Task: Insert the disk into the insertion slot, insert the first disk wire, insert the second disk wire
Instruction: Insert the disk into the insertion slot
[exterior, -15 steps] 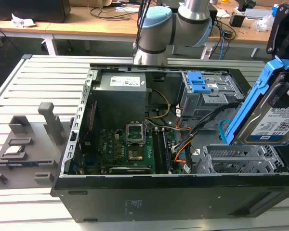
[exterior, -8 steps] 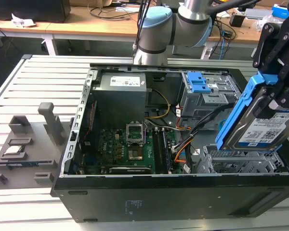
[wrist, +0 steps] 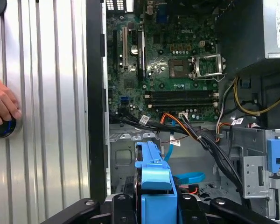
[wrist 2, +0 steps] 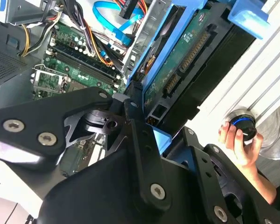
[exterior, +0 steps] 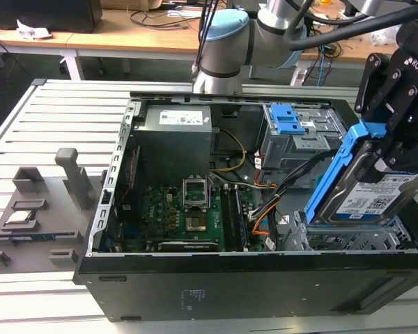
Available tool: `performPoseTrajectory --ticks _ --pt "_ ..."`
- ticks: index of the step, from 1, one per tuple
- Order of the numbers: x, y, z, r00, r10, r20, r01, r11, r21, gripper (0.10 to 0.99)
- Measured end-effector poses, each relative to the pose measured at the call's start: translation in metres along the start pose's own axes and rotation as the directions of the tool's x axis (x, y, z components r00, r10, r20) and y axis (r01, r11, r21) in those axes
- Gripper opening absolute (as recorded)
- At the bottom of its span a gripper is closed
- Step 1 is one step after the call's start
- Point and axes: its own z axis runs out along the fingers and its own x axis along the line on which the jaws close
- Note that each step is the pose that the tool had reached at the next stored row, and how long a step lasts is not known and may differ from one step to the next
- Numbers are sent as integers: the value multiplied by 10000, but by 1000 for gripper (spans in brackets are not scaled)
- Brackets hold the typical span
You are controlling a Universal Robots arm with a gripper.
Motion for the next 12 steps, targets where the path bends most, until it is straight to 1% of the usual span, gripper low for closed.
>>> performPoseTrajectory --ticks 2,6,9,10,12 --pt "-25 11 21 10000 3 -1 -3 10000 0 365" --pt "-28 12 43 10000 1 -1 -1 10000 0 365" --pt "-30 11 95 10000 2 -4 -2 10000 -1 365" --pt "-29 9 128 10000 1 0 -1 10000 0 365" --pt "-29 8 162 10000 1 -3 -1 10000 0 365"
